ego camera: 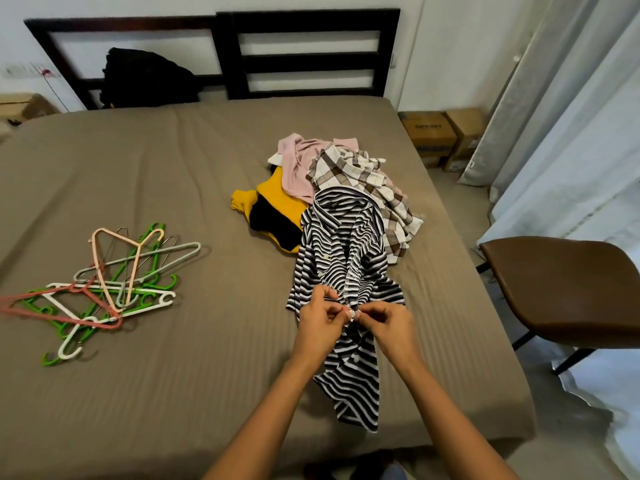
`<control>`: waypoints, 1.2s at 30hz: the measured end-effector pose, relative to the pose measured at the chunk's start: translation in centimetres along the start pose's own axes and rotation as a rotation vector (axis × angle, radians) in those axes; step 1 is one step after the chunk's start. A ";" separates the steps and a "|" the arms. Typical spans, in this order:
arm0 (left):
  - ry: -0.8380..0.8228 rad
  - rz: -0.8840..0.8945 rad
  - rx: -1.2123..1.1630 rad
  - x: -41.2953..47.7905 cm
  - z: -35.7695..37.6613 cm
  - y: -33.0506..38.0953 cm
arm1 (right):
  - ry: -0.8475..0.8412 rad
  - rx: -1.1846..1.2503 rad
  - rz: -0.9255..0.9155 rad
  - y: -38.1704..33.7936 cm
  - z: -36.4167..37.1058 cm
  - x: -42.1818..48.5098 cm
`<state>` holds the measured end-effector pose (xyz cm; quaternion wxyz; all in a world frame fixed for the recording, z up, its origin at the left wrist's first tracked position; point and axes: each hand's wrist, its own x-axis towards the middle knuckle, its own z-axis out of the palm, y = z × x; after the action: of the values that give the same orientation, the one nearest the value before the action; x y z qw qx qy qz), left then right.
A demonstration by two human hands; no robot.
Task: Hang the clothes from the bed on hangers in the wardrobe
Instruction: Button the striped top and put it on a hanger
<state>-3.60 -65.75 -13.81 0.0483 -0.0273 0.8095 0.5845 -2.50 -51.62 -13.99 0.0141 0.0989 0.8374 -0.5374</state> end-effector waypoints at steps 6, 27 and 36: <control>-0.005 0.004 0.076 -0.1 0.0 0.0 | -0.036 0.132 0.025 0.4 0.1 -0.4; 0.112 -0.610 -0.540 0.5 3.2 -1.7 | 0.117 0.097 0.092 -0.1 1.5 -1.6; 0.123 -0.801 -0.704 1.3 3.5 -1.0 | 0.260 -0.110 -0.034 0.5 2.9 -3.5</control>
<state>-4.60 -62.75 -16.00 0.2081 -0.3829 0.4919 0.7537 0.78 -54.55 -15.25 -0.0982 0.1528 0.8618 -0.4736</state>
